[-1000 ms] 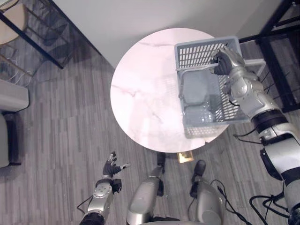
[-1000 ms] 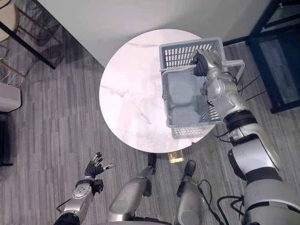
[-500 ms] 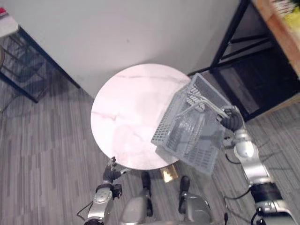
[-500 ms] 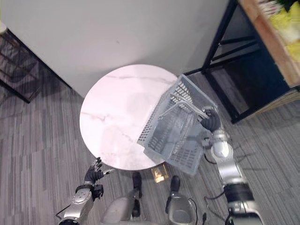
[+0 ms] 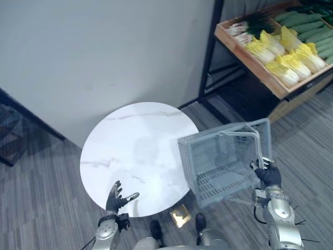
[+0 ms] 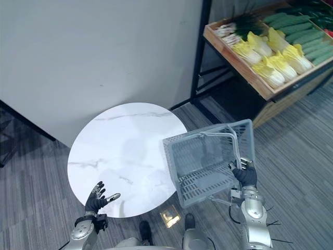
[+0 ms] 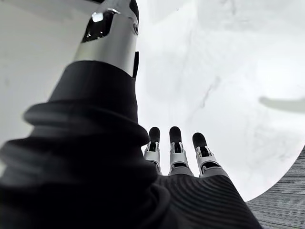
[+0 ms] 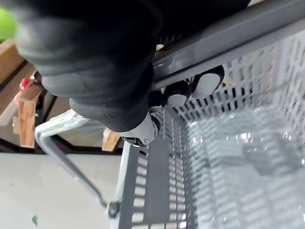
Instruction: Pick vegetable in the basket
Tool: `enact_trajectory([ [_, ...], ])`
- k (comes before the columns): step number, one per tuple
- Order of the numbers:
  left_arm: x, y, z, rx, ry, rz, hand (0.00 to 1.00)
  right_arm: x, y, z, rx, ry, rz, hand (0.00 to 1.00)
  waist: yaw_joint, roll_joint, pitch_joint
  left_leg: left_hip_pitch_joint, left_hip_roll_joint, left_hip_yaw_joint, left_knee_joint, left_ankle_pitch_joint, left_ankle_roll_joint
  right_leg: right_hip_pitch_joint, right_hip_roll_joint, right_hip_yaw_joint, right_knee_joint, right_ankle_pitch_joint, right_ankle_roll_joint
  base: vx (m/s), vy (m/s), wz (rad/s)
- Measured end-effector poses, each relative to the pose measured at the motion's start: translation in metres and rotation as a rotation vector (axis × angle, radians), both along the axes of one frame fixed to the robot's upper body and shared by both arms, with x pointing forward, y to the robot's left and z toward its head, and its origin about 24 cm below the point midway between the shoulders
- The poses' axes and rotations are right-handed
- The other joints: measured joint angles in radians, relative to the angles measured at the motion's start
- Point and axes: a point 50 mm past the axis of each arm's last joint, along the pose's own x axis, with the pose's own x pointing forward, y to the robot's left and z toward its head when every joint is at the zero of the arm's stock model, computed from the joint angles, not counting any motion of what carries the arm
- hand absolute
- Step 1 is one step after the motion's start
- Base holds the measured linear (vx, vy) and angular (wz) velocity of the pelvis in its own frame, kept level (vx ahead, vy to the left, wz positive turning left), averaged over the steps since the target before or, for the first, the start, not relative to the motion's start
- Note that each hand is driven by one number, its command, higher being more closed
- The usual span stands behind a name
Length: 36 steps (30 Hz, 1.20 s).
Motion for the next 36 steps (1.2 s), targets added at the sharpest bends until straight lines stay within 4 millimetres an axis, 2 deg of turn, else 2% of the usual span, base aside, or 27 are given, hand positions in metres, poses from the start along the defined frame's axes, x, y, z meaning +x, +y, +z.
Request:
enact_trajectory([
  [1,0.004,0.000,0.004,-0.001,-0.021,0.005,0.00,0.000,-0.003,0.001,-0.001,-0.006,-0.019,1.00,0.006,0.013,0.009,-0.025,0.026,0.000,0.020,-0.018,0.008,-0.019,0.008,0.005,0.066,-0.038,0.018,-0.12,-0.007,-0.06],
  [2,0.009,0.003,0.007,0.010,-0.038,0.006,0.00,-0.005,-0.006,-0.001,0.009,0.000,-0.058,1.00,0.004,0.000,0.017,-0.029,0.024,-0.011,0.043,-0.026,0.012,-0.068,-0.016,0.003,0.338,-0.181,-0.031,-0.11,-0.084,0.26],
  [3,0.008,0.006,0.008,0.016,-0.038,0.013,0.00,-0.013,-0.010,-0.006,0.011,0.025,-0.090,1.00,0.005,-0.021,0.017,-0.033,0.008,-0.028,0.064,-0.028,0.016,-0.053,-0.070,0.002,0.553,-0.269,0.001,-0.08,-0.109,0.42],
  [5,0.005,0.007,0.007,0.016,-0.032,0.025,0.00,-0.017,-0.013,-0.008,0.009,0.034,-0.113,1.00,0.008,-0.025,0.017,-0.055,0.005,-0.047,0.094,-0.026,0.012,-0.009,-0.106,0.003,0.617,-0.280,0.008,-0.11,-0.172,0.37],
  [6,0.003,0.009,0.007,0.019,-0.031,0.034,0.00,-0.016,-0.015,-0.006,0.006,0.024,-0.127,1.00,0.008,-0.031,0.017,-0.104,0.010,-0.069,0.137,-0.014,-0.004,0.037,-0.110,0.005,0.555,-0.315,0.045,-0.18,-0.194,0.29],
  [7,0.002,0.010,0.007,0.017,-0.030,0.043,0.00,-0.014,-0.017,-0.004,0.001,0.017,-0.133,1.00,0.013,-0.025,0.017,-0.120,0.013,-0.068,0.140,-0.002,-0.017,0.039,-0.096,-0.009,0.526,-0.328,0.050,-0.22,-0.199,0.11],
  [8,0.000,0.006,0.006,0.000,-0.034,0.049,0.00,-0.010,-0.019,0.000,-0.003,-0.001,-0.144,1.00,0.025,-0.004,0.018,-0.138,0.047,-0.067,0.138,0.021,-0.029,0.063,-0.069,-0.031,0.444,-0.344,0.049,-0.15,-0.107,-0.13],
  [9,-0.003,0.004,0.005,-0.006,-0.030,0.052,0.00,-0.010,-0.018,0.002,-0.002,-0.012,-0.146,1.00,0.032,0.002,0.019,-0.141,0.061,-0.067,0.138,0.028,-0.032,0.082,-0.056,-0.041,0.403,-0.350,0.037,-0.19,-0.162,-0.24],
  [10,-0.006,0.001,0.003,-0.021,-0.022,0.057,0.00,-0.009,-0.018,0.007,-0.001,-0.036,-0.152,1.00,0.041,0.014,0.017,-0.152,0.088,-0.070,0.136,0.046,-0.046,0.097,-0.029,-0.053,0.344,-0.359,0.003,-0.17,-0.153,-0.12],
  [12,-0.009,-0.004,0.000,-0.039,-0.015,0.059,0.00,-0.009,-0.020,0.012,-0.008,-0.057,-0.164,1.00,0.033,0.039,0.025,-0.149,0.115,-0.104,0.082,0.113,-0.066,0.096,0.011,-0.087,0.340,-0.348,-0.037,-0.32,-0.228,0.23],
  [14,-0.008,-0.004,0.002,-0.034,-0.021,0.051,0.00,-0.010,-0.023,0.014,-0.012,-0.063,-0.182,1.00,0.025,0.043,0.024,-0.150,0.117,-0.149,0.006,0.223,-0.105,0.074,0.019,-0.117,0.346,-0.342,-0.082,-0.31,-0.193,0.42],
  [15,-0.005,-0.005,0.004,-0.036,-0.033,0.049,0.00,-0.010,-0.027,0.017,-0.016,-0.076,-0.204,1.00,0.015,0.040,0.029,-0.158,0.118,-0.175,0.012,0.221,-0.123,0.060,0.009,-0.156,0.343,-0.335,-0.123,-0.23,-0.131,0.28],
  [16,-0.005,-0.006,0.005,-0.036,-0.040,0.048,0.00,-0.010,-0.028,0.018,-0.013,-0.082,-0.212,1.00,0.016,0.038,0.031,-0.169,0.122,-0.175,0.077,0.170,-0.111,0.052,0.007,-0.162,0.343,-0.328,-0.134,-0.26,-0.126,0.20],
  [17,-0.008,-0.005,0.005,-0.033,-0.036,0.048,0.00,-0.010,-0.028,0.019,-0.008,-0.091,-0.218,1.00,0.018,0.035,0.032,-0.174,0.123,-0.172,0.222,0.045,-0.078,0.051,0.002,-0.160,0.340,-0.313,-0.144,-0.27,-0.093,-0.01],
  [18,-0.011,-0.004,0.004,-0.032,-0.028,0.051,0.00,-0.011,-0.027,0.020,-0.011,-0.094,-0.212,1.00,0.017,0.033,0.034,-0.159,0.127,-0.173,0.319,-0.045,-0.066,0.048,0.002,-0.153,0.330,-0.296,-0.142,-0.22,-0.033,-0.05],
  [19,-0.012,-0.004,0.004,-0.031,-0.027,0.052,0.00,-0.013,-0.027,0.020,-0.010,-0.094,-0.213,1.00,0.018,0.037,0.033,-0.145,0.130,-0.172,0.354,-0.082,-0.065,0.046,0.002,-0.149,0.327,-0.290,-0.143,-0.23,0.030,-0.17],
  [20,-0.015,-0.003,0.003,-0.030,-0.023,0.057,0.00,-0.016,-0.025,0.020,-0.005,-0.098,-0.216,1.00,0.018,0.039,0.031,-0.106,0.129,-0.173,0.389,-0.145,-0.065,0.029,0.006,-0.131,0.325,-0.287,-0.141,-0.22,0.078,-0.29],
  [21,-0.019,-0.003,0.002,-0.030,-0.011,0.060,0.00,-0.016,-0.024,0.020,-0.001,-0.100,-0.218,1.00,0.016,0.047,0.025,-0.055,0.119,-0.167,0.359,-0.200,-0.070,0.015,0.010,-0.116,0.318,-0.311,-0.100,-0.19,0.097,-0.31],
  [22,-0.020,-0.004,0.001,-0.032,-0.009,0.061,0.00,-0.018,-0.025,0.020,-0.002,-0.098,-0.222,1.00,0.016,0.056,0.020,-0.028,0.115,-0.159,0.306,-0.224,-0.077,0.010,0.012,-0.114,0.311,-0.328,-0.059,-0.13,0.123,-0.33],
  [23,-0.020,-0.002,0.000,-0.029,-0.003,0.063,0.00,-0.022,-0.026,0.015,0.017,-0.085,-0.243,1.00,0.020,0.050,0.017,-0.010,0.109,-0.135,0.240,-0.222,-0.095,-0.006,0.003,-0.098,0.307,-0.333,-0.028,-0.11,0.089,-0.24],
  [27,-0.025,-0.006,-0.009,-0.025,0.044,0.049,0.00,-0.048,-0.029,-0.001,0.036,-0.002,-0.273,1.00,0.016,0.042,0.013,0.024,0.082,-0.103,0.207,-0.212,-0.090,0.021,-0.001,-0.069,0.244,-0.271,0.008,-0.02,0.093,-0.23],
  [28,-0.026,-0.006,-0.009,-0.027,0.048,0.050,0.00,-0.050,-0.029,-0.003,0.038,0.007,-0.277,1.00,0.015,0.042,0.009,0.026,0.082,-0.094,0.209,-0.213,-0.089,0.019,-0.002,-0.063,0.242,-0.267,0.008,0.03,0.090,-0.43],
  [31,-0.024,-0.008,-0.010,-0.036,0.044,0.053,0.00,-0.052,-0.025,-0.007,0.061,0.015,-0.284,1.00,0.013,0.040,0.004,0.052,0.098,-0.007,0.228,-0.228,-0.082,-0.005,0.025,0.012,0.241,-0.201,-0.053,0.05,0.064,-0.71],
  [34,-0.021,-0.011,-0.010,-0.038,0.043,0.048,0.00,-0.047,-0.022,0.000,0.058,-0.016,-0.267,1.00,0.011,0.036,0.003,0.102,0.123,0.111,0.250,-0.261,-0.086,-0.033,0.075,0.116,0.242,-0.167,-0.052,0.05,0.071,-1.26],
  [36,-0.021,-0.012,-0.009,-0.038,0.042,0.046,0.00,-0.044,-0.020,0.006,0.055,-0.042,-0.251,1.00,0.010,0.035,0.003,0.121,0.137,0.153,0.261,-0.275,-0.086,-0.055,0.096,0.135,0.241,-0.150,-0.047,0.02,0.003,-1.59],
])
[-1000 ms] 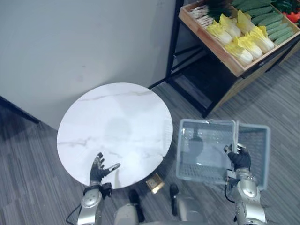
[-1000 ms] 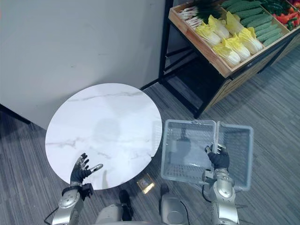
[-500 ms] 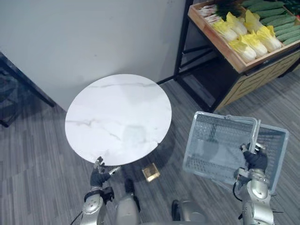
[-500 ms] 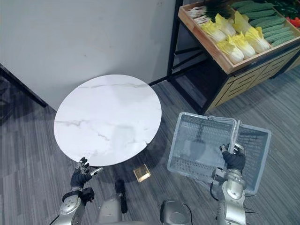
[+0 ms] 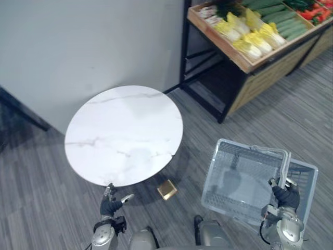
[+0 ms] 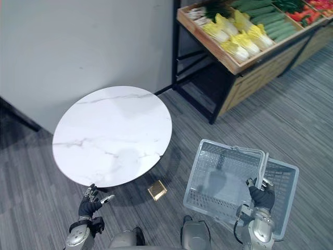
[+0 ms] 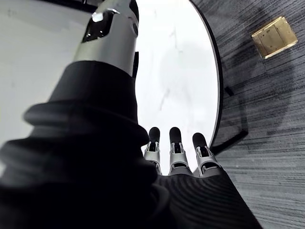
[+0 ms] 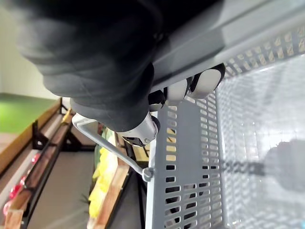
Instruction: Pick vegetable in the basket
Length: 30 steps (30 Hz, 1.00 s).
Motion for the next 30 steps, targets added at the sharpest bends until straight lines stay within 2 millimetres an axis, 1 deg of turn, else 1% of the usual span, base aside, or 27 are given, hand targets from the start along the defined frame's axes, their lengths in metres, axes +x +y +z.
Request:
enact_trajectory([
  [1,0.000,-0.001,0.000,0.003,0.003,0.000,0.00,0.007,0.003,0.007,-0.006,-0.039,0.021,1.00,0.002,-0.004,0.000,0.035,0.021,0.070,-0.006,-0.017,0.003,-0.029,-0.016,-0.095,-0.015,-0.006,-0.006,0.01,-0.026,-1.75],
  [2,0.000,-0.001,-0.002,0.012,0.013,-0.005,0.00,0.010,0.004,0.010,-0.009,-0.055,0.028,1.00,0.001,-0.004,0.000,0.045,0.022,0.095,-0.012,-0.020,0.004,-0.038,-0.038,-0.152,-0.014,-0.009,-0.010,0.03,-0.021,-1.94],
  [3,0.005,-0.001,-0.001,0.022,0.011,-0.023,0.00,0.011,0.006,0.011,-0.009,-0.064,0.038,1.00,-0.021,-0.011,-0.003,0.067,0.023,0.146,-0.025,-0.022,0.002,-0.054,-0.103,-0.318,0.002,-0.010,-0.030,0.08,0.005,-1.47],
  [4,0.010,-0.001,0.000,0.029,0.009,-0.034,0.00,0.014,0.006,0.009,-0.004,-0.066,0.044,1.00,-0.030,-0.016,-0.005,0.098,0.026,0.201,-0.038,-0.028,-0.007,-0.053,-0.190,-0.539,0.038,-0.013,-0.049,0.10,-0.018,-1.57],
  [6,0.014,-0.001,0.001,0.028,0.001,-0.036,0.00,0.018,0.008,0.005,0.003,-0.054,0.054,1.00,-0.027,-0.022,-0.009,0.134,0.030,0.251,-0.044,-0.028,-0.007,-0.050,-0.240,-0.682,0.088,0.012,-0.117,0.14,-0.109,-1.35],
  [7,0.014,-0.002,0.001,0.025,0.003,-0.040,0.00,0.022,0.010,0.004,-0.003,-0.045,0.074,1.00,-0.028,-0.023,-0.009,0.158,0.031,0.266,-0.042,-0.028,-0.007,-0.059,-0.247,-0.726,0.114,0.011,-0.136,0.16,-0.190,-1.49],
  [10,0.024,-0.016,-0.002,0.003,0.004,-0.085,0.00,0.029,0.015,-0.001,-0.021,-0.012,0.132,1.00,-0.054,0.008,-0.018,0.198,0.052,0.275,0.006,-0.021,-0.012,-0.090,-0.182,-0.636,0.157,-0.051,-0.148,0.22,-0.183,-1.37],
  [11,0.030,-0.020,-0.001,-0.001,-0.002,-0.109,0.00,0.029,0.018,-0.005,-0.019,0.009,0.153,1.00,-0.055,0.013,-0.020,0.195,0.088,0.263,0.101,0.000,0.012,-0.084,-0.154,-0.600,0.159,-0.063,-0.156,0.28,-0.128,-1.17],
  [12,0.034,-0.025,0.000,-0.005,-0.010,-0.129,0.00,0.028,0.019,-0.008,-0.014,0.029,0.162,1.00,-0.056,0.013,-0.020,0.170,0.130,0.218,0.234,0.065,0.068,-0.058,-0.125,-0.565,0.145,-0.068,-0.162,0.29,-0.123,-1.10],
  [13,0.036,-0.028,0.001,-0.007,-0.013,-0.139,0.00,0.027,0.019,-0.009,-0.018,0.039,0.165,1.00,-0.057,0.015,-0.018,0.148,0.156,0.183,0.310,0.125,0.094,-0.031,-0.112,-0.552,0.125,-0.070,-0.165,0.26,-0.124,-0.97],
  [14,0.036,-0.032,0.001,-0.019,-0.017,-0.151,0.00,0.024,0.017,-0.011,-0.024,0.058,0.165,1.00,-0.054,0.014,-0.017,0.096,0.184,0.090,0.458,0.206,0.106,0.029,-0.091,-0.515,0.074,-0.071,-0.165,0.35,-0.097,-0.82],
  [15,0.036,-0.034,0.000,-0.028,-0.017,-0.155,0.00,0.024,0.017,-0.012,-0.027,0.061,0.162,1.00,-0.052,0.014,-0.015,0.009,0.163,-0.031,0.573,0.128,0.063,0.079,-0.085,-0.483,0.033,-0.073,-0.164,0.34,-0.060,-0.76],
  [16,0.036,-0.034,0.000,-0.027,-0.018,-0.154,0.00,0.025,0.016,-0.011,-0.029,0.060,0.163,1.00,-0.051,0.011,-0.014,-0.039,0.138,-0.087,0.607,0.093,0.046,0.101,-0.087,-0.469,0.020,-0.077,-0.162,0.31,0.035,-0.75],
  [17,0.031,-0.033,-0.002,-0.029,-0.010,-0.150,0.00,0.028,0.017,-0.010,-0.032,0.052,0.171,1.00,-0.042,0.007,-0.012,-0.118,0.089,-0.154,0.617,0.036,0.037,0.139,-0.092,-0.429,0.000,-0.086,-0.154,0.27,0.096,-0.82],
  [18,0.027,-0.034,-0.004,-0.042,-0.002,-0.140,0.00,0.030,0.018,-0.008,-0.039,0.046,0.182,1.00,-0.022,0.000,-0.007,-0.179,0.050,-0.179,0.573,-0.004,0.037,0.170,-0.097,-0.390,-0.015,-0.102,-0.150,0.28,0.121,-0.87],
  [19,0.023,-0.034,-0.005,-0.047,0.006,-0.134,0.00,0.031,0.018,-0.007,-0.044,0.045,0.188,1.00,-0.013,0.002,-0.006,-0.206,0.029,-0.185,0.533,-0.015,0.040,0.187,-0.107,-0.376,-0.019,-0.111,-0.141,0.29,0.180,-0.76],
  [20,0.018,-0.035,-0.008,-0.055,0.017,-0.128,0.00,0.032,0.016,-0.006,-0.058,0.046,0.197,1.00,0.000,0.004,-0.005,-0.258,-0.016,-0.191,0.423,-0.017,0.043,0.214,-0.131,-0.356,-0.021,-0.135,-0.115,0.29,0.240,-0.54],
  [21,0.014,-0.037,-0.008,-0.063,0.016,-0.121,0.00,0.035,0.013,-0.005,-0.076,0.051,0.203,1.00,0.004,0.006,-0.004,-0.287,-0.063,-0.195,0.260,-0.001,0.021,0.233,-0.158,-0.343,-0.024,-0.167,-0.068,0.38,0.328,-0.52],
  [22,0.011,-0.038,-0.007,-0.069,0.012,-0.114,0.00,0.038,0.010,-0.004,-0.091,0.055,0.207,1.00,0.010,0.025,-0.011,-0.303,-0.088,-0.201,0.113,0.029,-0.014,0.248,-0.158,-0.334,-0.032,-0.189,-0.029,0.34,0.300,-0.43],
  [23,0.009,-0.039,-0.006,-0.073,0.009,-0.109,0.00,0.039,0.008,-0.003,-0.100,0.055,0.208,1.00,0.016,0.044,-0.019,-0.315,-0.094,-0.212,0.038,0.078,0.000,0.253,-0.144,-0.318,-0.036,-0.206,0.000,0.43,0.325,-0.59],
  [24,0.006,-0.038,-0.007,-0.074,0.012,-0.103,0.00,0.039,0.009,-0.006,-0.096,0.068,0.211,1.00,0.035,0.041,-0.027,-0.309,-0.126,-0.217,0.060,0.121,0.069,0.274,-0.158,-0.273,-0.056,-0.230,0.041,0.49,0.329,-0.34],
  [25,0.005,-0.037,-0.007,-0.071,0.012,-0.096,0.00,0.038,0.012,-0.009,-0.091,0.082,0.225,1.00,0.027,0.026,-0.040,-0.312,-0.166,-0.217,0.079,0.090,0.119,0.309,-0.191,-0.264,-0.084,-0.239,0.056,0.52,0.321,-0.11],
  [26,0.004,-0.036,-0.007,-0.072,0.012,-0.095,0.00,0.036,0.013,-0.011,-0.085,0.088,0.222,1.00,0.023,0.015,-0.049,-0.302,-0.190,-0.222,0.077,0.074,0.136,0.313,-0.217,-0.263,-0.072,-0.238,0.057,0.53,0.264,0.46],
  [27,0.009,-0.037,-0.004,-0.074,-0.007,-0.093,0.00,0.035,0.013,-0.014,-0.075,0.098,0.218,1.00,0.019,-0.017,-0.054,-0.296,-0.243,-0.223,0.076,0.032,0.159,0.276,-0.266,-0.257,0.038,-0.233,0.075,0.52,0.239,0.50],
  [28,0.012,-0.039,-0.002,-0.079,-0.017,-0.096,0.00,0.036,0.013,-0.019,-0.068,0.120,0.218,1.00,0.017,-0.033,-0.046,-0.265,-0.282,-0.226,0.068,0.006,0.170,0.201,-0.306,-0.232,0.245,-0.209,0.127,0.63,0.275,0.57],
  [29,0.013,-0.038,-0.002,-0.076,-0.017,-0.102,0.00,0.034,0.014,-0.024,-0.062,0.147,0.218,1.00,0.011,-0.043,-0.042,-0.221,-0.311,-0.247,0.056,-0.007,0.188,0.147,-0.330,-0.206,0.416,-0.147,0.159,0.52,0.219,0.51],
  [30,0.012,-0.038,-0.002,-0.071,-0.013,-0.110,0.00,0.033,0.015,-0.029,-0.056,0.168,0.217,1.00,0.002,-0.046,-0.040,-0.189,-0.326,-0.261,0.047,-0.016,0.197,0.115,-0.334,-0.197,0.529,-0.120,0.153,0.56,0.143,0.60],
])
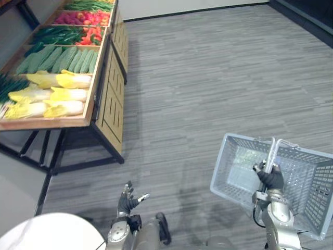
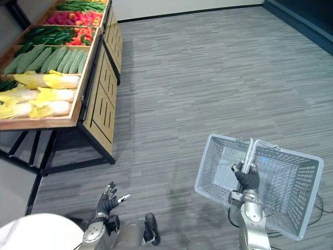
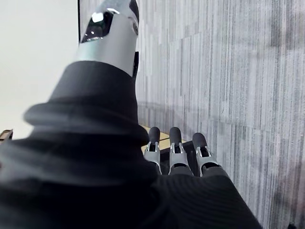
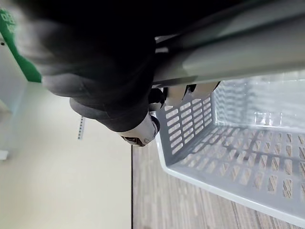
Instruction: Pick vegetable in the basket
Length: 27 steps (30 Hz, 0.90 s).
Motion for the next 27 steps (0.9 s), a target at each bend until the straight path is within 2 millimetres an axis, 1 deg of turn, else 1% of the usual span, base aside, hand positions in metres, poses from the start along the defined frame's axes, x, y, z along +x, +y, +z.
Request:
enact_trajectory([
  [1,0.000,-0.002,0.000,0.005,0.005,-0.018,0.00,-0.003,0.000,-0.007,0.004,0.036,-0.003,1.00,-0.003,0.002,0.005,0.082,-0.011,-0.019,-0.034,-0.016,0.006,-0.042,0.008,-0.003,0.148,-0.027,-0.035,0.47,0.067,0.48],
  [2,0.000,-0.003,0.000,0.004,0.004,-0.025,0.00,-0.003,0.000,-0.009,0.006,0.048,-0.004,1.00,-0.003,0.013,0.004,0.138,-0.012,-0.032,-0.068,-0.020,0.006,-0.071,0.022,-0.024,0.183,-0.050,-0.067,0.74,0.070,0.39],
  [3,0.003,-0.003,0.001,0.010,-0.004,-0.035,0.00,-0.002,0.000,-0.008,0.004,0.045,0.002,1.00,-0.001,0.031,0.003,0.201,-0.011,-0.060,-0.117,-0.020,0.005,-0.122,0.039,-0.069,0.175,-0.084,-0.112,0.50,0.044,0.22],
  [4,0.004,-0.003,0.002,0.012,-0.009,-0.039,0.00,0.001,0.001,-0.007,0.001,0.039,0.009,1.00,-0.002,0.040,0.006,0.230,-0.005,-0.076,-0.142,-0.020,0.005,-0.151,0.053,-0.091,0.152,-0.106,-0.129,0.73,0.003,0.26],
  [5,0.008,-0.004,0.004,0.016,-0.020,-0.048,0.00,0.006,0.002,-0.003,-0.008,0.025,0.022,1.00,-0.008,0.062,0.014,0.271,0.017,-0.091,-0.173,-0.021,0.003,-0.213,0.091,-0.126,0.068,-0.133,-0.164,0.58,-0.058,0.29],
  [6,0.013,-0.004,0.006,0.015,-0.033,-0.051,0.00,0.010,0.001,0.000,-0.016,0.013,0.038,1.00,-0.013,0.077,0.022,0.299,0.041,-0.107,-0.181,-0.023,-0.010,-0.281,0.137,-0.126,-0.042,-0.132,-0.170,0.70,-0.084,0.35],
  [7,0.015,-0.005,0.007,0.014,-0.040,-0.055,0.00,0.012,0.000,0.002,-0.023,0.008,0.040,1.00,-0.019,0.087,0.028,0.315,0.058,-0.117,-0.180,-0.030,-0.027,-0.307,0.162,-0.118,-0.109,-0.120,-0.161,0.59,-0.117,0.51],
  [8,0.019,-0.006,0.008,0.009,-0.046,-0.056,0.00,0.014,-0.002,0.004,-0.033,0.001,0.043,1.00,-0.033,0.098,0.034,0.352,0.086,-0.131,-0.176,-0.051,-0.070,-0.332,0.204,-0.085,-0.294,-0.038,-0.143,0.64,-0.166,0.63],
  [9,0.020,-0.004,0.008,0.017,-0.048,-0.057,0.00,0.014,-0.002,0.005,-0.037,-0.003,0.045,1.00,-0.036,0.075,0.027,0.390,0.084,-0.143,-0.171,-0.077,-0.119,-0.329,0.226,-0.028,-0.497,0.104,-0.144,0.66,-0.188,0.67],
  [10,0.018,-0.001,0.007,0.027,-0.039,-0.053,0.00,0.012,-0.003,0.006,-0.042,-0.004,0.045,1.00,-0.038,0.063,0.025,0.414,0.076,-0.156,-0.159,-0.095,-0.144,-0.323,0.226,0.001,-0.525,0.233,-0.140,0.70,-0.206,0.46],
  [11,0.017,-0.010,0.001,0.004,-0.012,-0.050,0.00,0.013,-0.009,0.010,-0.073,-0.007,0.052,1.00,-0.032,0.104,0.020,0.435,0.116,-0.180,-0.121,-0.108,-0.164,-0.333,0.250,0.000,-0.432,0.254,-0.167,0.66,-0.197,0.47],
  [12,0.018,-0.013,0.002,-0.005,-0.018,-0.050,0.00,0.016,-0.007,0.016,-0.077,-0.034,0.056,1.00,-0.040,0.106,0.019,0.400,0.134,-0.193,-0.039,-0.063,-0.196,-0.334,0.240,0.006,-0.358,0.165,-0.175,0.65,-0.201,0.45],
  [13,0.019,-0.014,0.002,-0.009,-0.021,-0.048,0.00,0.017,-0.007,0.017,-0.078,-0.041,0.058,1.00,-0.042,0.106,0.018,0.381,0.132,-0.197,0.025,-0.029,-0.190,-0.327,0.235,-0.004,-0.331,0.131,-0.179,0.61,-0.222,0.65],
  [14,0.020,-0.015,0.002,-0.021,-0.024,-0.036,0.00,0.017,-0.006,0.018,-0.077,-0.046,0.060,1.00,-0.048,0.109,0.026,0.319,0.156,-0.206,0.203,0.069,-0.200,-0.268,0.229,-0.034,-0.328,0.081,-0.191,0.70,-0.268,0.63],
  [15,0.019,-0.018,0.002,-0.035,-0.023,-0.027,0.00,0.014,-0.005,0.017,-0.071,-0.044,0.054,1.00,-0.034,0.110,0.040,0.241,0.209,-0.199,0.414,0.127,-0.212,-0.178,0.239,-0.059,-0.371,0.052,-0.203,0.58,-0.215,0.54],
  [16,0.017,-0.020,0.001,-0.040,-0.020,-0.028,0.00,0.013,-0.004,0.017,-0.065,-0.044,0.051,1.00,-0.023,0.116,0.044,0.206,0.241,-0.177,0.508,0.119,-0.212,-0.125,0.251,-0.071,-0.401,0.047,-0.211,0.52,-0.174,0.36],
  [17,0.013,-0.020,-0.001,-0.044,-0.009,-0.025,0.00,0.010,0.002,0.017,-0.044,-0.056,0.050,1.00,-0.007,0.107,0.055,0.138,0.278,-0.136,0.622,0.092,-0.203,-0.028,0.257,-0.090,-0.462,0.038,-0.219,0.37,-0.118,0.24],
  [18,0.009,-0.020,-0.001,-0.047,-0.004,-0.023,0.00,0.008,0.006,0.021,-0.031,-0.080,0.044,1.00,0.009,0.099,0.058,0.068,0.296,-0.093,0.647,0.068,-0.182,0.048,0.256,-0.100,-0.517,0.022,-0.227,0.54,-0.155,0.24],
  [19,0.008,-0.020,-0.001,-0.048,-0.007,-0.022,0.00,0.008,0.007,0.024,-0.031,-0.095,0.046,1.00,0.012,0.099,0.058,0.035,0.298,-0.071,0.632,0.048,-0.181,0.076,0.254,-0.103,-0.538,0.012,-0.230,0.42,-0.102,0.26],
  [20,0.003,-0.019,-0.003,-0.049,0.005,-0.023,0.00,0.009,0.005,0.028,-0.041,-0.112,0.046,1.00,0.014,0.098,0.058,-0.022,0.282,-0.037,0.539,0.019,-0.178,0.119,0.240,-0.119,-0.563,-0.001,-0.218,0.40,-0.041,0.30],
  [21,0.002,-0.019,-0.003,-0.050,0.009,-0.028,0.00,0.008,0.000,0.028,-0.054,-0.108,0.034,1.00,0.015,0.098,0.059,-0.053,0.264,-0.005,0.438,0.012,-0.172,0.144,0.226,-0.131,-0.572,-0.016,-0.205,0.37,0.023,0.45],
  [22,0.001,-0.019,-0.004,-0.050,0.011,-0.030,0.00,0.006,-0.009,0.027,-0.068,-0.096,0.006,1.00,0.018,0.099,0.059,-0.090,0.242,0.041,0.304,0.014,-0.175,0.178,0.213,-0.150,-0.581,-0.036,-0.191,0.39,0.049,0.43],
  [23,0.001,-0.019,-0.003,-0.049,0.009,-0.029,0.00,0.005,-0.014,0.027,-0.073,-0.091,-0.010,1.00,0.018,0.100,0.058,-0.103,0.232,0.067,0.237,0.020,-0.179,0.196,0.208,-0.159,-0.586,-0.047,-0.181,0.50,0.111,0.45],
  [24,0.000,-0.019,-0.002,-0.049,0.004,-0.029,0.00,0.001,-0.023,0.026,-0.089,-0.078,-0.050,1.00,0.017,0.111,0.052,-0.105,0.213,0.135,0.080,0.080,-0.199,0.229,0.211,-0.178,-0.604,-0.066,-0.159,0.44,0.110,0.30],
  [25,0.000,-0.017,0.000,-0.036,-0.005,-0.033,0.00,-0.002,-0.030,0.023,-0.096,-0.061,-0.077,1.00,0.025,0.112,0.045,-0.088,0.200,0.180,0.014,0.158,-0.049,0.260,0.218,-0.176,-0.607,-0.100,-0.136,0.55,0.133,0.22],
  [26,0.001,-0.016,0.001,-0.029,-0.010,-0.034,0.00,-0.003,-0.031,0.019,-0.090,-0.045,-0.082,1.00,0.028,0.095,0.035,-0.081,0.177,0.187,0.018,0.146,-0.029,0.274,0.194,-0.175,-0.605,-0.112,-0.127,0.51,0.122,0.25],
  [27,0.004,-0.013,0.007,-0.020,-0.039,-0.028,0.00,-0.006,-0.033,0.016,-0.090,-0.026,-0.092,1.00,0.026,0.074,0.017,-0.088,0.146,0.187,0.036,0.109,0.010,0.286,0.165,-0.187,-0.600,-0.130,-0.106,0.63,0.154,0.45],
])
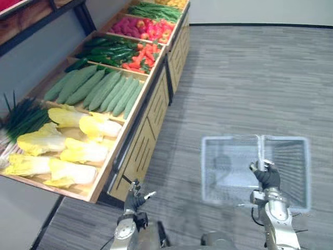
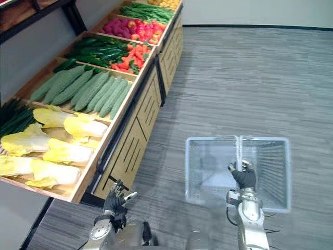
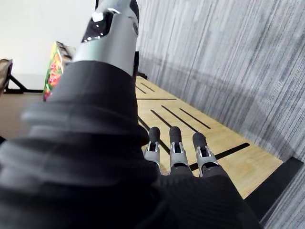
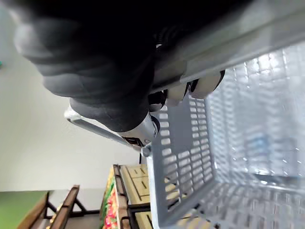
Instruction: Pick vegetable in the basket
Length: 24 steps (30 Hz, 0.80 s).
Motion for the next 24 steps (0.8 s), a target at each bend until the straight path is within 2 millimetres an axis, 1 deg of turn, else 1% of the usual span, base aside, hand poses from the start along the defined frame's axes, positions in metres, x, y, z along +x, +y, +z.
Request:
enact_trajectory([
  [1,0.005,-0.003,0.008,-0.006,-0.040,-0.003,0.00,-0.002,-0.003,-0.005,0.005,0.023,-0.018,1.00,-0.007,-0.012,0.005,0.004,-0.022,-0.014,0.024,-0.042,0.018,-0.002,-0.026,0.007,0.059,-0.010,0.017,0.54,0.130,0.56],
  [2,0.007,-0.005,0.012,-0.005,-0.058,-0.012,0.00,-0.005,-0.006,-0.009,0.006,0.044,-0.032,1.00,-0.009,-0.013,0.005,0.012,-0.034,-0.029,0.031,-0.060,0.021,-0.017,-0.039,0.016,0.120,-0.012,0.022,0.51,0.143,0.68],
  [3,0.013,-0.008,0.022,-0.003,-0.110,-0.033,0.00,-0.009,-0.008,-0.018,0.008,0.092,-0.045,1.00,-0.018,-0.022,0.004,0.041,-0.069,-0.054,0.034,-0.090,0.025,-0.065,-0.071,0.042,0.305,0.005,0.055,0.40,0.108,0.66],
  [4,0.015,-0.009,0.028,-0.001,-0.137,-0.041,0.00,-0.010,-0.008,-0.022,0.011,0.115,-0.048,1.00,-0.025,-0.028,0.004,0.062,-0.090,-0.074,0.032,-0.103,0.030,-0.101,-0.090,0.057,0.421,0.038,0.104,0.51,0.112,0.95],
  [5,0.021,-0.011,0.038,0.013,-0.186,-0.069,0.00,-0.013,-0.009,-0.029,0.017,0.154,-0.052,1.00,-0.032,-0.030,0.003,0.102,-0.114,-0.114,0.031,-0.126,0.038,-0.163,-0.107,0.095,0.607,0.049,0.126,0.51,0.042,1.03],
  [6,0.029,-0.016,0.051,0.014,-0.245,-0.096,0.00,-0.016,-0.008,-0.036,0.026,0.187,-0.052,1.00,-0.036,-0.025,0.002,0.147,-0.126,-0.151,0.020,-0.139,0.041,-0.211,-0.110,0.099,0.706,0.019,0.075,0.50,0.015,0.96],
  [7,0.031,-0.017,0.056,0.015,-0.272,-0.103,0.00,-0.017,-0.007,-0.039,0.031,0.201,-0.046,1.00,-0.036,-0.021,0.001,0.168,-0.127,-0.163,0.011,-0.140,0.042,-0.234,-0.109,0.093,0.715,0.005,0.051,0.46,-0.020,0.76],
  [8,0.037,-0.018,0.068,0.018,-0.332,-0.120,0.00,-0.018,-0.006,-0.042,0.033,0.217,-0.038,1.00,-0.032,-0.012,-0.003,0.200,-0.127,-0.197,-0.011,-0.140,0.041,-0.285,-0.095,0.090,0.693,-0.015,0.016,0.40,-0.049,0.72],
  [9,0.043,-0.021,0.078,0.021,-0.383,-0.141,0.00,-0.019,-0.006,-0.043,0.028,0.221,-0.037,1.00,-0.036,-0.005,-0.008,0.224,-0.127,-0.244,-0.032,-0.140,0.041,-0.335,-0.067,0.108,0.638,-0.033,-0.006,0.38,-0.073,0.79],
  [10,0.046,-0.023,0.082,0.021,-0.406,-0.152,0.00,-0.019,-0.006,-0.043,0.027,0.221,-0.037,1.00,-0.041,-0.004,-0.008,0.236,-0.125,-0.264,-0.039,-0.139,0.040,-0.358,-0.049,0.128,0.604,-0.036,-0.012,0.36,-0.128,1.00],
  [11,0.050,-0.026,0.088,0.018,-0.442,-0.164,0.00,-0.021,-0.006,-0.043,0.027,0.223,-0.037,1.00,-0.055,-0.003,-0.009,0.248,-0.121,-0.305,-0.040,-0.139,0.040,-0.397,-0.015,0.178,0.523,-0.037,-0.013,0.35,-0.180,0.97],
  [12,0.053,-0.030,0.093,0.013,-0.467,-0.176,0.00,-0.023,-0.006,-0.044,0.027,0.227,-0.039,1.00,-0.053,-0.003,-0.008,0.257,-0.114,-0.331,-0.030,-0.143,0.031,-0.430,0.016,0.236,0.472,-0.034,-0.016,0.47,-0.309,1.26],
  [13,0.057,-0.034,0.102,0.008,-0.510,-0.184,0.00,-0.028,-0.004,-0.044,0.035,0.227,-0.040,1.00,-0.055,0.001,-0.008,0.263,-0.084,-0.368,0.010,-0.171,-0.019,-0.465,0.076,0.337,0.383,-0.012,-0.005,0.39,-0.304,1.04],
  [14,0.058,-0.035,0.106,0.006,-0.527,-0.188,0.00,-0.030,-0.001,-0.044,0.046,0.220,-0.042,1.00,-0.054,-0.005,-0.010,0.262,-0.072,-0.373,0.038,-0.186,-0.046,-0.462,0.089,0.374,0.331,0.016,-0.001,0.32,-0.290,1.07],
  [15,0.061,-0.036,0.114,0.020,-0.561,-0.200,0.00,-0.036,0.005,-0.045,0.060,0.212,-0.043,1.00,-0.047,-0.027,-0.005,0.250,-0.065,-0.381,0.084,-0.214,-0.093,-0.448,0.096,0.434,0.259,0.099,0.024,0.24,-0.294,1.17],
  [16,0.060,-0.041,0.117,0.012,-0.577,-0.198,0.00,-0.044,0.009,-0.046,0.067,0.218,-0.043,1.00,-0.043,-0.029,-0.008,0.249,-0.027,-0.394,0.127,-0.241,-0.125,-0.431,0.104,0.368,0.305,0.122,0.009,0.23,-0.291,1.05],
  [17,0.060,-0.042,0.117,0.011,-0.580,-0.197,0.00,-0.046,0.009,-0.047,0.070,0.222,-0.046,1.00,-0.040,-0.023,-0.013,0.248,-0.019,-0.398,0.126,-0.240,-0.127,-0.427,0.104,0.356,0.314,0.115,0.002,0.29,-0.344,1.20],
  [18,0.062,-0.049,0.123,0.015,-0.604,-0.217,0.00,-0.050,0.010,-0.046,0.071,0.221,-0.050,1.00,-0.030,-0.019,-0.014,0.240,-0.008,-0.425,0.118,-0.227,-0.147,-0.431,0.103,0.333,0.351,0.103,-0.002,0.22,-0.303,1.22],
  [19,0.064,-0.052,0.128,0.031,-0.628,-0.230,0.00,-0.053,0.010,-0.046,0.071,0.220,-0.048,1.00,-0.026,-0.013,-0.017,0.225,0.000,-0.451,0.110,-0.212,-0.167,-0.432,0.093,0.305,0.371,0.087,-0.008,0.19,-0.296,1.47],
  [20,0.065,-0.052,0.129,0.039,-0.636,-0.226,0.00,-0.054,0.010,-0.046,0.078,0.219,-0.050,1.00,-0.025,-0.011,-0.018,0.214,0.005,-0.461,0.107,-0.205,-0.173,-0.428,0.084,0.272,0.374,0.080,-0.015,0.11,-0.275,1.60],
  [21,0.067,-0.052,0.132,0.057,-0.645,-0.222,0.00,-0.054,0.012,-0.047,0.098,0.215,-0.052,1.00,-0.023,-0.008,-0.018,0.198,0.022,-0.470,0.094,-0.189,-0.186,-0.414,0.073,0.216,0.366,0.075,-0.025,0.06,-0.284,1.61],
  [22,0.067,-0.051,0.132,0.070,-0.648,-0.217,0.00,-0.057,0.013,-0.048,0.118,0.206,-0.071,1.00,-0.022,-0.010,-0.017,0.184,0.036,-0.462,0.076,-0.166,-0.182,-0.394,0.059,0.168,0.349,0.071,-0.031,0.03,-0.268,1.74],
  [24,0.067,-0.051,0.132,0.085,-0.646,-0.207,0.00,-0.060,0.014,-0.051,0.138,0.206,-0.087,1.00,-0.018,-0.015,-0.014,0.171,0.056,-0.408,0.048,-0.131,-0.166,-0.365,0.041,0.127,0.319,0.072,-0.032,-0.02,-0.148,1.42],
])
